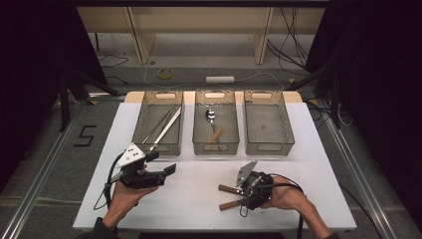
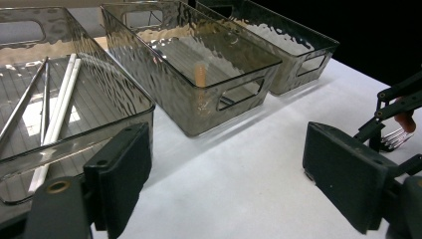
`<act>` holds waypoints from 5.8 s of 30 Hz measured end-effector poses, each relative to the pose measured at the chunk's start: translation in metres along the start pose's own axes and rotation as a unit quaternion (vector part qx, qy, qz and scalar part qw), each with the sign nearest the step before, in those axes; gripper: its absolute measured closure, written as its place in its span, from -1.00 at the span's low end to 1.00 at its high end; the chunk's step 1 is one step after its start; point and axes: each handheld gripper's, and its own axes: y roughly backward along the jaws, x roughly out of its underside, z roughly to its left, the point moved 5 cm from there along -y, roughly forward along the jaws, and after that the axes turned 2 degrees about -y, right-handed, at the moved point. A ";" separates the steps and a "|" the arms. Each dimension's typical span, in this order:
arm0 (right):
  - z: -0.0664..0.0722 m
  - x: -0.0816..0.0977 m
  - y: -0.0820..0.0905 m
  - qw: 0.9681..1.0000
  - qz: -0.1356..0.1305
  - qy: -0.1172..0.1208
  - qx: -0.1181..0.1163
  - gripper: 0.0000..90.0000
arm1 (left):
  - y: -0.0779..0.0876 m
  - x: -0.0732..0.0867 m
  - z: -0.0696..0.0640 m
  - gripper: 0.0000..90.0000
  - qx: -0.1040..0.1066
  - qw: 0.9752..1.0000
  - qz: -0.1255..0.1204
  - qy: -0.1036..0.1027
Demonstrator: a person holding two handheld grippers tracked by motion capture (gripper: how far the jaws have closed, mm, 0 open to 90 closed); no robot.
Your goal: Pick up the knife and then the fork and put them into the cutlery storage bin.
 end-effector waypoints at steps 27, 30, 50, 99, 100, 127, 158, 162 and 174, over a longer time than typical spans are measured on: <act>0.007 0.005 -0.014 0.997 0.064 0.038 -0.019 0.44 | 0.002 0.002 -0.001 -0.58 0.005 1.000 0.001 0.003; 0.007 0.005 -0.013 0.997 0.068 0.042 -0.021 0.49 | 0.002 0.002 -0.001 -0.58 0.005 1.000 -0.001 0.005; 0.004 0.001 -0.015 0.993 0.070 0.082 -0.037 0.69 | 0.002 0.002 -0.002 -0.58 0.008 1.000 0.001 0.004; -0.081 -0.019 0.076 0.974 -0.173 -0.148 0.011 0.72 | 0.021 -0.001 0.016 -0.61 -0.002 0.999 -0.039 0.004; -0.084 -0.020 0.079 0.972 -0.177 -0.153 0.015 0.72 | 0.021 -0.001 0.017 -0.61 -0.002 0.999 -0.041 0.006; -0.185 -0.041 0.111 0.927 -0.236 -0.280 0.086 0.72 | 0.021 0.000 0.018 -0.63 -0.019 0.999 -0.049 -0.004; -0.247 -0.032 0.069 0.885 -0.228 -0.378 0.148 0.72 | 0.024 -0.001 0.018 -0.63 -0.020 0.998 -0.056 0.001; -0.246 -0.028 0.060 0.885 -0.217 -0.384 0.149 0.72 | 0.024 -0.001 0.018 -0.63 -0.020 0.998 -0.054 0.000; -0.244 -0.018 0.040 0.884 -0.193 -0.401 0.147 0.71 | 0.024 -0.001 0.017 -0.63 -0.019 0.998 -0.053 -0.001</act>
